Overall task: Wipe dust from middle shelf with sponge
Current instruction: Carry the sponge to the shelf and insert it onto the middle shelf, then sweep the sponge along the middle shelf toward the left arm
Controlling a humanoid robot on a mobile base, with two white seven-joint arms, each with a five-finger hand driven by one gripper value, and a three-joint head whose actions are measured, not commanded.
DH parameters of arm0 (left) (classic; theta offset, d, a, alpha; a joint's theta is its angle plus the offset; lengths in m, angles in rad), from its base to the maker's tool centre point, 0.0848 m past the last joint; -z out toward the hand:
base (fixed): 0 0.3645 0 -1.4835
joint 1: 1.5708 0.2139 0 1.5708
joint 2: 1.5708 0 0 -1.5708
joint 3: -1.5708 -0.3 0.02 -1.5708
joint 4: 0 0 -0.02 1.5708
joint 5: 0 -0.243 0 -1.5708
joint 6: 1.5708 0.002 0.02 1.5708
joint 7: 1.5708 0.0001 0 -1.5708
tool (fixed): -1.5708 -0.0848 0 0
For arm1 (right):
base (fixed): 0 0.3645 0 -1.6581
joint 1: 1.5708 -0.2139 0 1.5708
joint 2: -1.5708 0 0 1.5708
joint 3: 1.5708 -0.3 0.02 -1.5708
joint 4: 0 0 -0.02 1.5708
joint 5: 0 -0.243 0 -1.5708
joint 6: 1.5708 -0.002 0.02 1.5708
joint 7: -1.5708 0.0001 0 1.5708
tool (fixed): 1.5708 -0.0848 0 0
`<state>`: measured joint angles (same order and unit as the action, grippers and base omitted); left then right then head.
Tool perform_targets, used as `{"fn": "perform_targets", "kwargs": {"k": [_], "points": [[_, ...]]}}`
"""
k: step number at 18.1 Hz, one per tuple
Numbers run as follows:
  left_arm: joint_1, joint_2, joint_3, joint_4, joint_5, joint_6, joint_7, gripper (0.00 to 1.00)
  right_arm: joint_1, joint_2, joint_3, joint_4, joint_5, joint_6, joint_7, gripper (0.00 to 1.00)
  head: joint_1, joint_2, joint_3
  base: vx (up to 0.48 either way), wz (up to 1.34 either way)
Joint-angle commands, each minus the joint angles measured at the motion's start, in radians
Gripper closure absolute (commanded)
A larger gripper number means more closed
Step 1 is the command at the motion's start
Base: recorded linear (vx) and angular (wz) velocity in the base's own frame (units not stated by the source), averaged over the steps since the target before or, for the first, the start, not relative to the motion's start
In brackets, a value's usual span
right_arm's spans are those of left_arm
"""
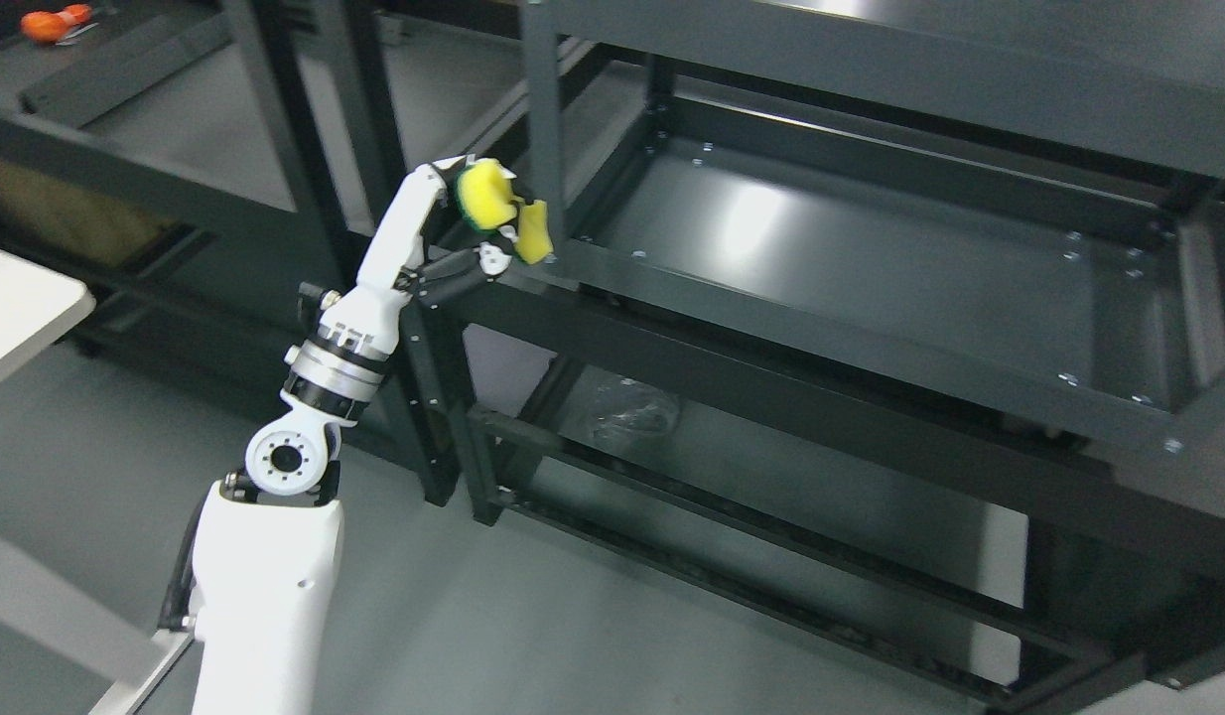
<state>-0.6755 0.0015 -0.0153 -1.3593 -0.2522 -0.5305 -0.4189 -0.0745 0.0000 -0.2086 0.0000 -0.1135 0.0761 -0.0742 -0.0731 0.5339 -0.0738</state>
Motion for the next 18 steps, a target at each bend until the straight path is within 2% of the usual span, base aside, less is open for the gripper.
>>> {"fn": "perform_targets", "kwargs": {"k": [1, 3, 6, 7, 10, 12, 13, 16, 18], "points": [[-0.279, 0.016, -0.499, -0.141, -0.206, -0.068, -0.038, 1.00, -0.001, -0.017, 0.000, -0.017, 0.000, 0.001, 0.001, 0.00, 0.0000, 0.000, 0.000, -0.020, -0.89], [-0.410, 0.016, -0.586, -0.165, -0.248, -0.081, -0.047, 1.00, 0.001, -0.017, 0.000, -0.017, 0.000, 0.001, 0.001, 0.00, 0.0000, 0.000, 0.000, 0.028, -0.70], [-0.640, 0.016, -0.646, -0.159, -0.324, -0.098, -0.060, 1.00, -0.001, -0.017, 0.000, -0.017, 0.000, 0.001, 0.001, 0.00, 0.0000, 0.000, 0.000, 0.059, -0.51], [-0.673, 0.016, -0.660, -0.152, -0.379, -0.111, -0.061, 1.00, -0.001, -0.017, 0.000, -0.017, 0.000, 0.001, 0.001, 0.00, 0.0000, 0.000, 0.000, 0.082, -0.35], [-0.677, 0.016, -0.635, -0.069, -0.565, -0.189, -0.066, 0.99, -0.001, -0.017, 0.001, -0.017, 0.000, 0.001, 0.001, 0.00, 0.0000, 0.000, 0.000, 0.081, -0.33], [-0.676, 0.016, -0.545, 0.007, -0.700, -0.255, -0.064, 0.99, -0.001, -0.017, 0.000, -0.017, 0.000, 0.001, 0.001, 0.00, 0.0000, 0.000, 0.000, 0.075, -0.25], [-0.671, 0.016, -0.508, 0.031, -0.743, -0.255, -0.060, 0.99, -0.001, -0.017, 0.000, -0.017, 0.000, 0.001, 0.001, 0.00, 0.0000, 0.000, 0.000, 0.060, -0.22], [-0.622, 0.016, -0.433, 0.037, -0.783, -0.255, -0.055, 0.99, -0.001, -0.017, 0.000, -0.017, 0.000, 0.001, 0.001, 0.00, 0.0000, 0.000, 0.000, 0.055, -0.20], [-0.604, 0.081, -0.367, 0.031, -0.779, -0.255, -0.054, 0.99, -0.001, -0.017, 0.000, -0.017, 0.000, 0.001, 0.001, 0.00, 0.0000, 0.000, 0.000, 0.044, -0.09]]}}
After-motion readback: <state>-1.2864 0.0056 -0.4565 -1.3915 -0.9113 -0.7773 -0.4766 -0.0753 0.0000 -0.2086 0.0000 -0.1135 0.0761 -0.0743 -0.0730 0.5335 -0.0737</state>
